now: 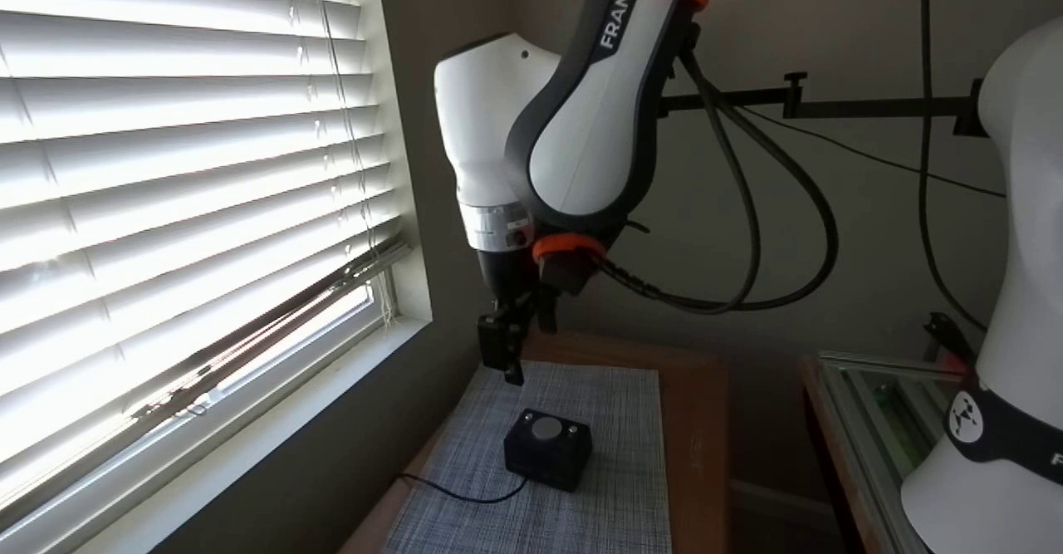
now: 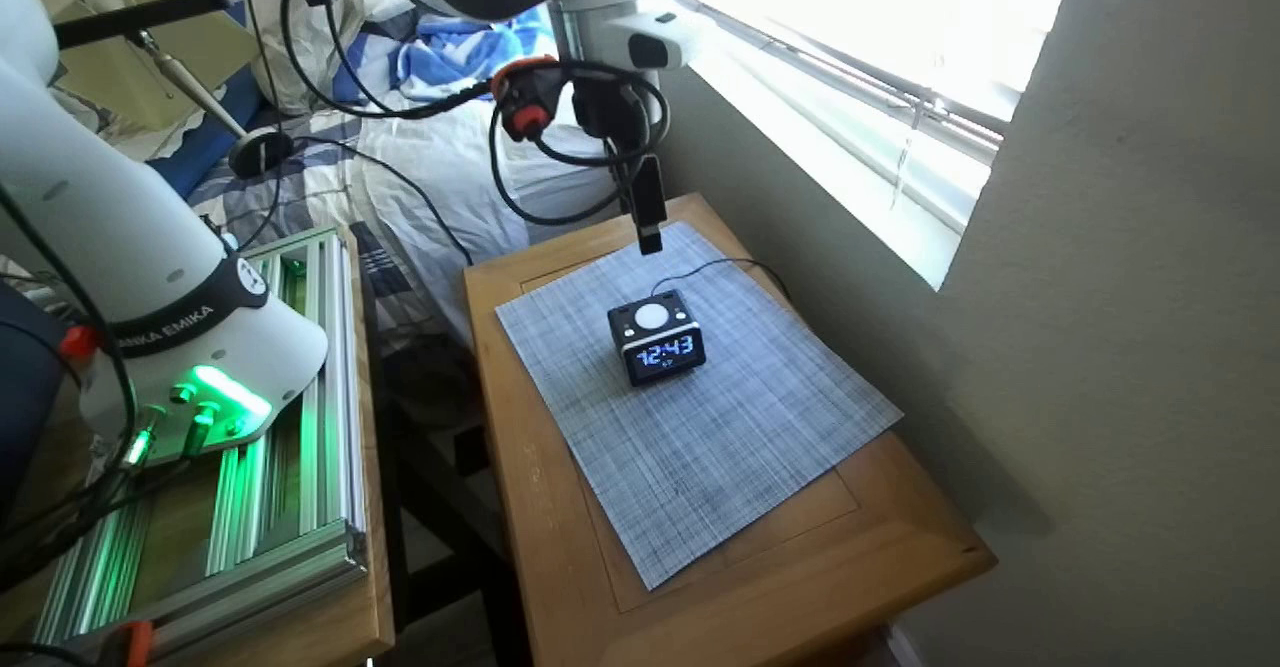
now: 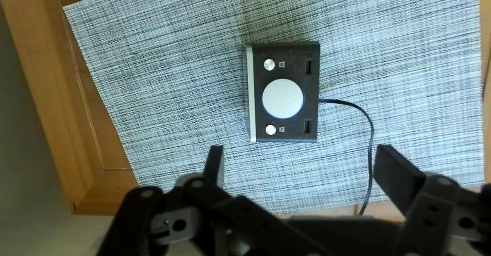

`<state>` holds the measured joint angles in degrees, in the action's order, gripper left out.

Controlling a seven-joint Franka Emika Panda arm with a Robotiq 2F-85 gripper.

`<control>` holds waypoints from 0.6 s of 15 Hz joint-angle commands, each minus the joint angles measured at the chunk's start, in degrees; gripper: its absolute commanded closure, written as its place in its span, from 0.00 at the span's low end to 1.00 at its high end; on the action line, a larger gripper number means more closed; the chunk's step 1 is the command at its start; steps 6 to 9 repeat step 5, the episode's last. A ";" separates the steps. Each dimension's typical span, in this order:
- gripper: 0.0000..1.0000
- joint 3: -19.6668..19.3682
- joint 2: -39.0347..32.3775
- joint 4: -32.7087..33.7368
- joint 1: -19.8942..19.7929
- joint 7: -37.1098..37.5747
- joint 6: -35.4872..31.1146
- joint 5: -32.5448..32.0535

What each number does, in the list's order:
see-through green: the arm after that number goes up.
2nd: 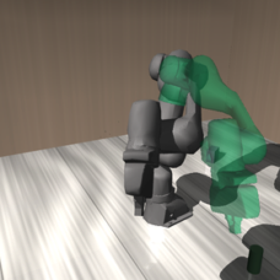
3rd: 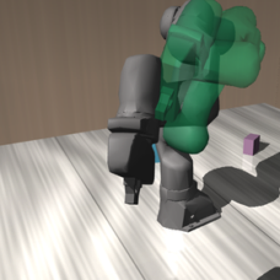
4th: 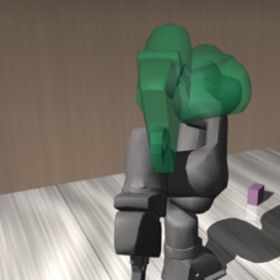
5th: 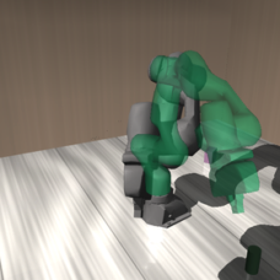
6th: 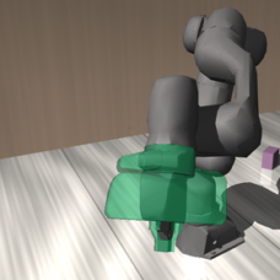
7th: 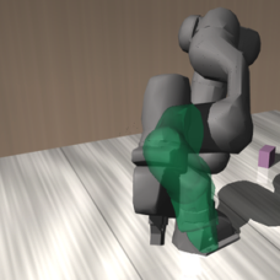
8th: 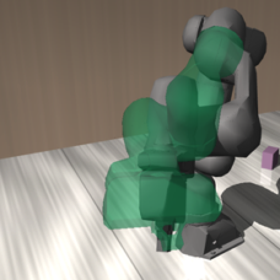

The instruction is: Turn the alarm clock to the right

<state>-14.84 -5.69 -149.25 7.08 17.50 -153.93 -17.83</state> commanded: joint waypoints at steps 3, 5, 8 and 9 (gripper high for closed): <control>0.00 4.00 2.56 -1.02 -3.91 0.82 1.34 -0.64; 0.00 4.12 2.91 -1.33 -4.10 0.81 1.36 -0.61; 0.00 4.12 2.91 -1.33 -4.10 0.81 1.36 -0.61; 0.00 4.12 2.91 -1.33 -4.10 0.81 1.36 -0.61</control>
